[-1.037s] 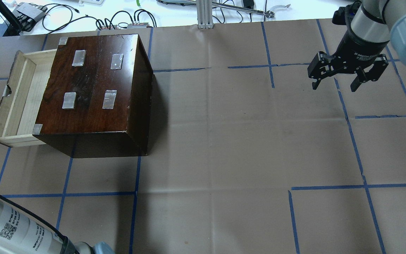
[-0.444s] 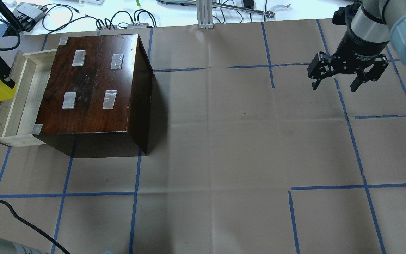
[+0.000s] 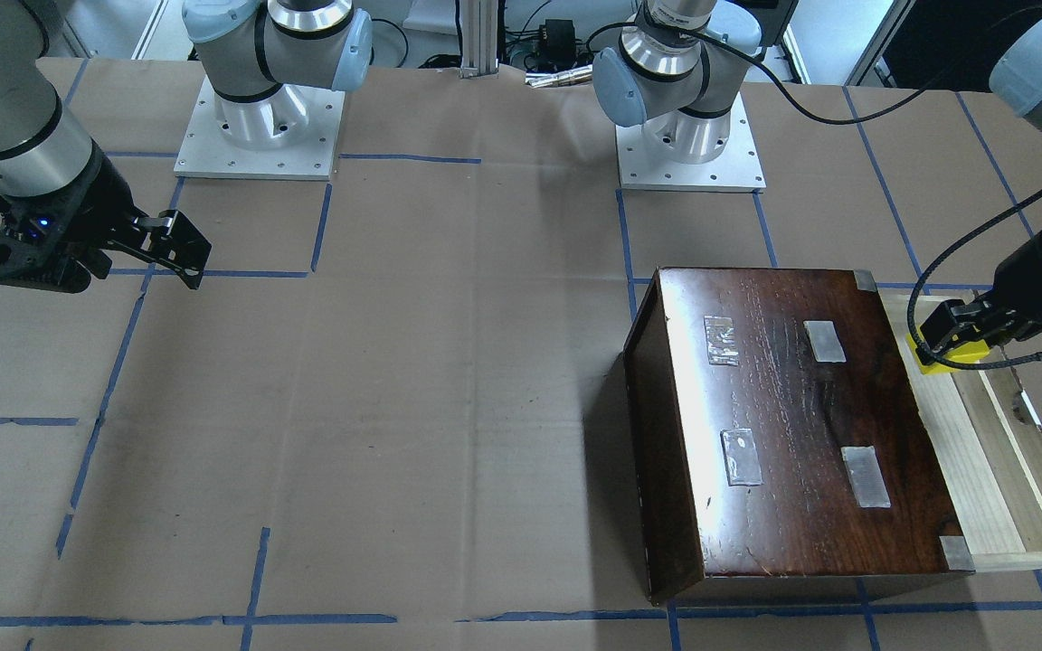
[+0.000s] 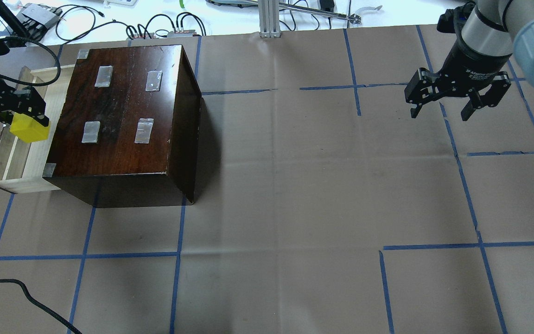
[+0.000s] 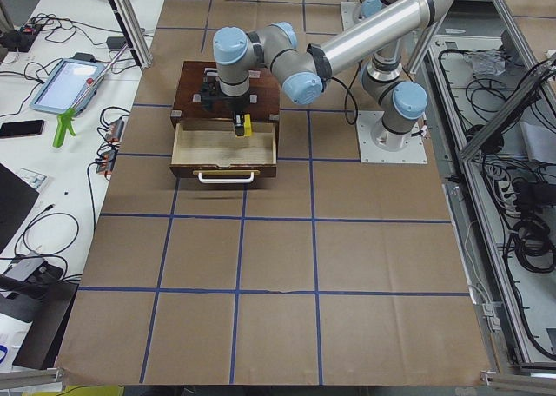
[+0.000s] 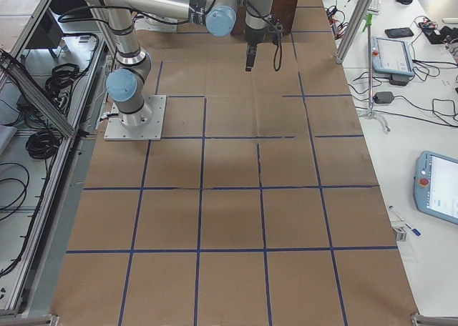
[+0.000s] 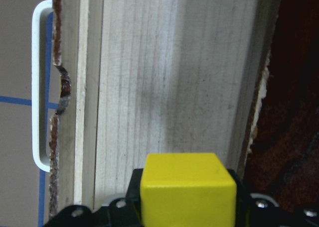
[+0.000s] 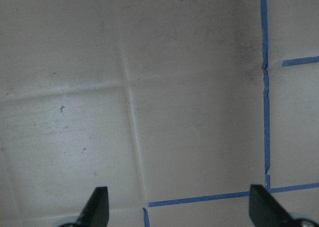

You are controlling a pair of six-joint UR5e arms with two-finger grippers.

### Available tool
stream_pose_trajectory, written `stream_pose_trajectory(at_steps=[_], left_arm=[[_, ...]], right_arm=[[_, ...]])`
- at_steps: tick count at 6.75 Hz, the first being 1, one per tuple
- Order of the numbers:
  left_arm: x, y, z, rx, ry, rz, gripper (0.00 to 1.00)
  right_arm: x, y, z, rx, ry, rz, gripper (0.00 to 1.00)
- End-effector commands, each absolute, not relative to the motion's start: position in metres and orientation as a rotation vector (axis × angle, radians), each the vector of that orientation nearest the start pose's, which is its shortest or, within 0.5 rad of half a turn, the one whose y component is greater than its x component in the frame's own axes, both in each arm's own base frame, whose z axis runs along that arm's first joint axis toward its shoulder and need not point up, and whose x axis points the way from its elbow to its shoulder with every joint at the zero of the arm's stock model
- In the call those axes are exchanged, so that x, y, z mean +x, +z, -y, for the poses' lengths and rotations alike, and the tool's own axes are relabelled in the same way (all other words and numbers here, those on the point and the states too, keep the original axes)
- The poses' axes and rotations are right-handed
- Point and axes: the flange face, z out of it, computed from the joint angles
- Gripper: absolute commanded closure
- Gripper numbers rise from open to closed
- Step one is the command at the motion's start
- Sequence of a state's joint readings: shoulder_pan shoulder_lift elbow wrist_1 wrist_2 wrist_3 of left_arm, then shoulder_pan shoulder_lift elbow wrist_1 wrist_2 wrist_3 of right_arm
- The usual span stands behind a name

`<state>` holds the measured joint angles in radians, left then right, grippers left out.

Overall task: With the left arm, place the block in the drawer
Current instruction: 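Carry the yellow cube over the open drawer and release it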

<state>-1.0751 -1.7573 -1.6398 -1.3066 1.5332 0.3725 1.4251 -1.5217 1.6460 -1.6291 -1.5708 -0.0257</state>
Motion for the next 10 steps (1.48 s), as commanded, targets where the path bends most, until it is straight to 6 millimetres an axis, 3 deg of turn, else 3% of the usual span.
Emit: stream_pose_trajectory(at_steps=[1,3,5,7,9,10], left_arm=[[0.147,0.367,0.56,-0.179,-0.059,-3.157,0.79],[0.151,0.357,0.562,-0.141,-0.035,-3.165,0.75],[0.155,0.358,0.561,-0.085,-0.032,-3.163,0.61],[0.155,0.36,0.561,-0.085,-0.041,-3.163,0.06],[0.154,0.371,0.56,-0.084,-0.069,-3.151,0.02],[0.156,0.387,0.56,-0.083,-0.09,-3.13,0.02]], right_arm=[[0.059,0.432,0.517,0.187,0.103,-3.129,0.0],[0.059,0.432,0.517,0.19,0.103,-3.129,0.0],[0.059,0.432,0.517,0.19,0.103,-3.129,0.0],[0.059,0.432,0.517,0.19,0.105,-3.128,0.0],[0.059,0.432,0.517,0.187,0.103,-3.129,0.0],[0.059,0.432,0.517,0.187,0.105,-3.128,0.0]])
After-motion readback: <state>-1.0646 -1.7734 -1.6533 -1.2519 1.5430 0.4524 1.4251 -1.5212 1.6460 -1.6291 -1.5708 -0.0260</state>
